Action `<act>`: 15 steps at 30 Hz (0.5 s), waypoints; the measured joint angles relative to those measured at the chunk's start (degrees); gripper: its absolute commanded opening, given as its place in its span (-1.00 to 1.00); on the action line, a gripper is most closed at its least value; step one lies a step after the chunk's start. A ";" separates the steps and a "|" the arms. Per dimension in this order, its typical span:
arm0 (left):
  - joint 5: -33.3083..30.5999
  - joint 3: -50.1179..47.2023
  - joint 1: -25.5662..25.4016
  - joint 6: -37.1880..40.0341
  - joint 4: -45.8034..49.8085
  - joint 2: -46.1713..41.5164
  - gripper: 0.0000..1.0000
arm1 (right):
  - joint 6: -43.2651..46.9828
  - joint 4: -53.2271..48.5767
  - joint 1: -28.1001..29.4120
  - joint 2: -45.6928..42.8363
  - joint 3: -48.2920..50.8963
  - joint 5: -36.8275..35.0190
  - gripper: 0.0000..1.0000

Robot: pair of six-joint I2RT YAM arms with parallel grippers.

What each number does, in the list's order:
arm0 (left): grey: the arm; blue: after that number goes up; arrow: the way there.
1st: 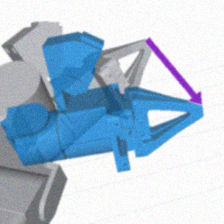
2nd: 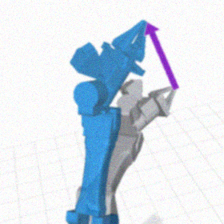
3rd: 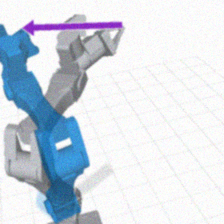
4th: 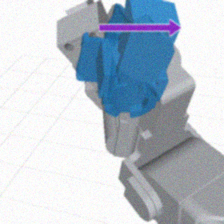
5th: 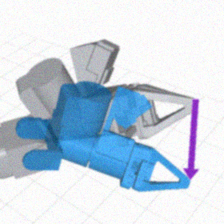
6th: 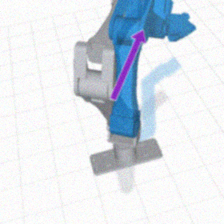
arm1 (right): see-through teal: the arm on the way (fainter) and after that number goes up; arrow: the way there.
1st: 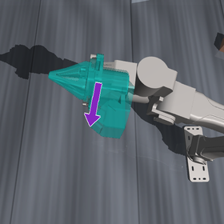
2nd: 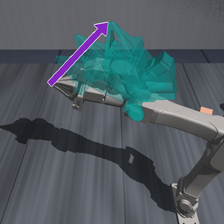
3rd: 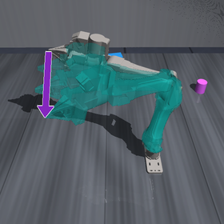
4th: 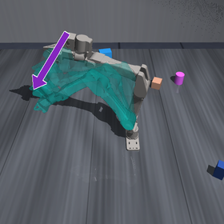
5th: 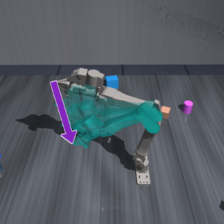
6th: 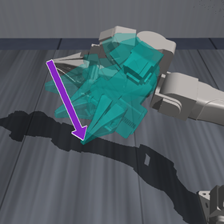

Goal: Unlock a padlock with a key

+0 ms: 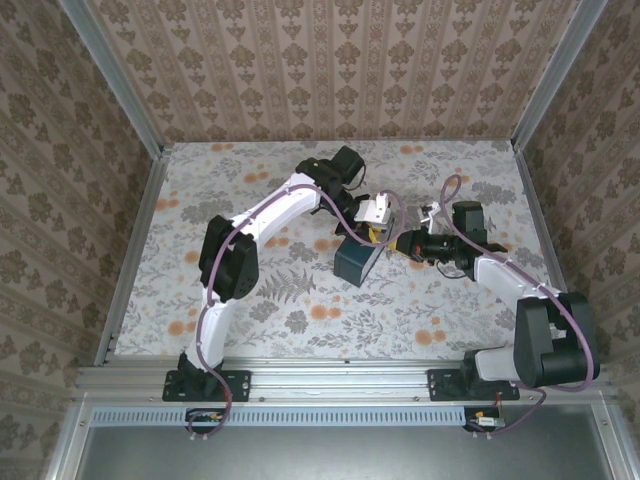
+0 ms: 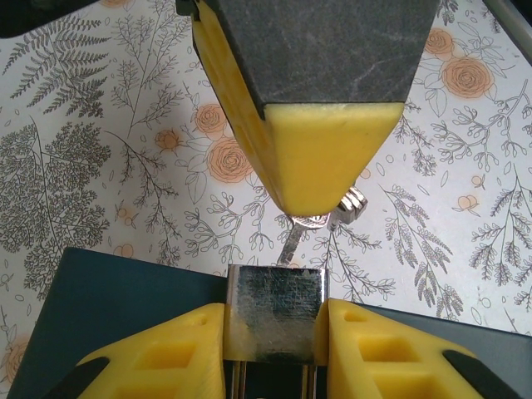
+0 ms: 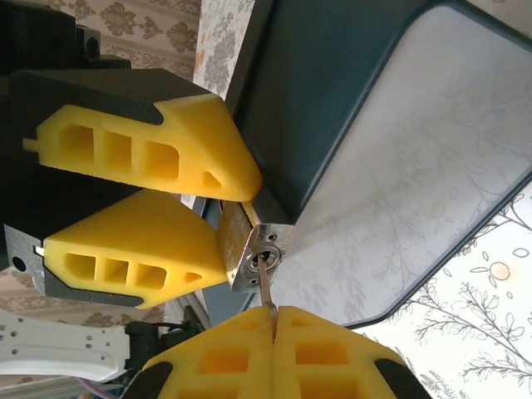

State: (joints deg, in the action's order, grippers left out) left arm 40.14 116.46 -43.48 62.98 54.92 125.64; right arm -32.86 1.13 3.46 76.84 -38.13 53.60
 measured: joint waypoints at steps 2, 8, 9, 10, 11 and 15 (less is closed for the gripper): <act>0.02 -0.02 0.02 0.02 0.04 0.00 -0.39 | 0.90 0.00 0.24 -0.22 0.00 -0.68 -1.00; -0.02 -1.01 0.28 0.02 -0.50 -0.57 -0.39 | 1.22 1.40 0.35 1.03 -0.07 0.13 -1.00; -0.02 -1.44 0.35 0.02 -0.68 -0.83 -0.39 | 1.25 1.55 0.35 1.36 -0.17 0.59 -1.00; 0.00 -1.95 0.42 0.04 -0.92 -1.16 -0.40 | 1.27 1.60 0.35 1.70 -0.44 1.14 -1.00; -0.02 -2.38 0.48 0.04 -1.18 -1.44 -0.40 | 1.38 1.49 0.35 1.95 -0.76 1.55 -1.00; -0.11 -2.89 0.68 0.04 -1.16 -1.86 -0.41 | 1.68 0.35 0.26 3.28 -2.05 3.34 -1.00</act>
State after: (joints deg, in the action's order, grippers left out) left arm 40.03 113.58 -42.81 63.02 53.76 123.79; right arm -31.18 1.48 3.73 80.12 -40.18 56.95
